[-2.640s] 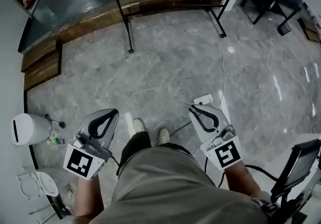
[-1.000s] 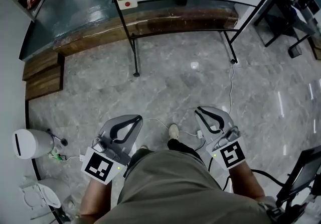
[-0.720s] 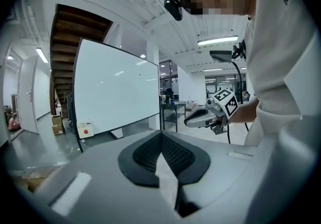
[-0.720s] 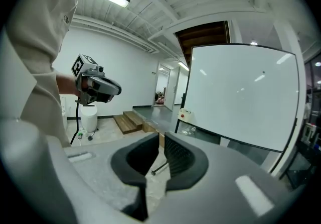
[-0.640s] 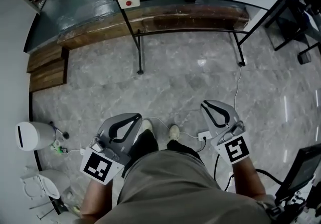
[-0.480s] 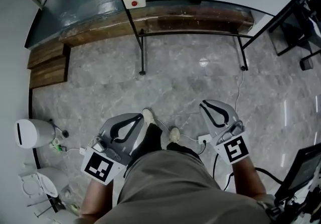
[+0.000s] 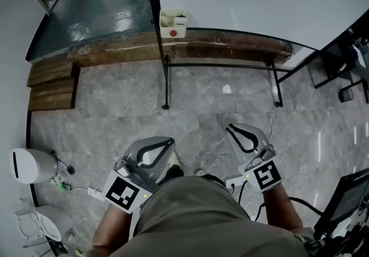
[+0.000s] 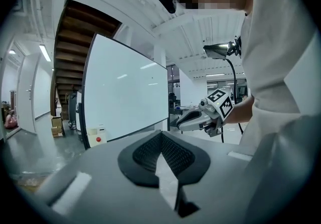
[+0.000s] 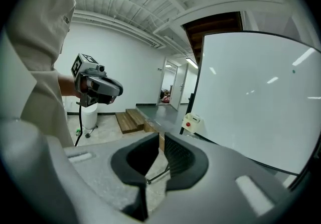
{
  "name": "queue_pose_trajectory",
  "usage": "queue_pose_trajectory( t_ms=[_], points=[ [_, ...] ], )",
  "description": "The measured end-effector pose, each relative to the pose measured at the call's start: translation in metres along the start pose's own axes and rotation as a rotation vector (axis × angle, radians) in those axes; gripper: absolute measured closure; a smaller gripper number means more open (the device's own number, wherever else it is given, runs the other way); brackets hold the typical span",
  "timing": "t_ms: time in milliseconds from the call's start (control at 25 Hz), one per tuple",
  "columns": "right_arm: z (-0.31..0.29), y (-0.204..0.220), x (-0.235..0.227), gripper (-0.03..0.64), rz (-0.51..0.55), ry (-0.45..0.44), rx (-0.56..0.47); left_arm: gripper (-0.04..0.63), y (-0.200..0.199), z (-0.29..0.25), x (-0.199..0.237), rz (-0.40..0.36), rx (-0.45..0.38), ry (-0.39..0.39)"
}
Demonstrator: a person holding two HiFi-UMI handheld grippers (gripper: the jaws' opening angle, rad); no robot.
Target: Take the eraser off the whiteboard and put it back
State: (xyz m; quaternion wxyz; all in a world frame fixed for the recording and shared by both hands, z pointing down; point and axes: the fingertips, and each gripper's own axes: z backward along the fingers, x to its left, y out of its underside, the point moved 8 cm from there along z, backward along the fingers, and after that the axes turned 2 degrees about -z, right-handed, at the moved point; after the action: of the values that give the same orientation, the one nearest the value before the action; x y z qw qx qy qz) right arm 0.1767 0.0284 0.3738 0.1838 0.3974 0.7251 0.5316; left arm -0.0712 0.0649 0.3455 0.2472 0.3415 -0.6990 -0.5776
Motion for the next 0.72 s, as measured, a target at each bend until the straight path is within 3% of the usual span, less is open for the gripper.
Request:
queue_pose_trajectory(
  t_ms=[240, 480, 720],
  points=[
    [-0.064, -0.022, -0.001, 0.593, 0.020, -0.001, 0.006, 0.590, 0.008, 0.016, 0.051, -0.072, -0.033, 0.043],
    [-0.112, -0.040, -0.017, 0.559, 0.047, -0.036, -0.005, 0.590, 0.017, 0.022, 0.086, 0.030, -0.011, -0.022],
    [-0.165, -0.039, -0.068, 0.532, 0.123, -0.082, -0.026, 0.589, 0.016, 0.002, 0.116, 0.036, -0.010, -0.080]
  ],
)
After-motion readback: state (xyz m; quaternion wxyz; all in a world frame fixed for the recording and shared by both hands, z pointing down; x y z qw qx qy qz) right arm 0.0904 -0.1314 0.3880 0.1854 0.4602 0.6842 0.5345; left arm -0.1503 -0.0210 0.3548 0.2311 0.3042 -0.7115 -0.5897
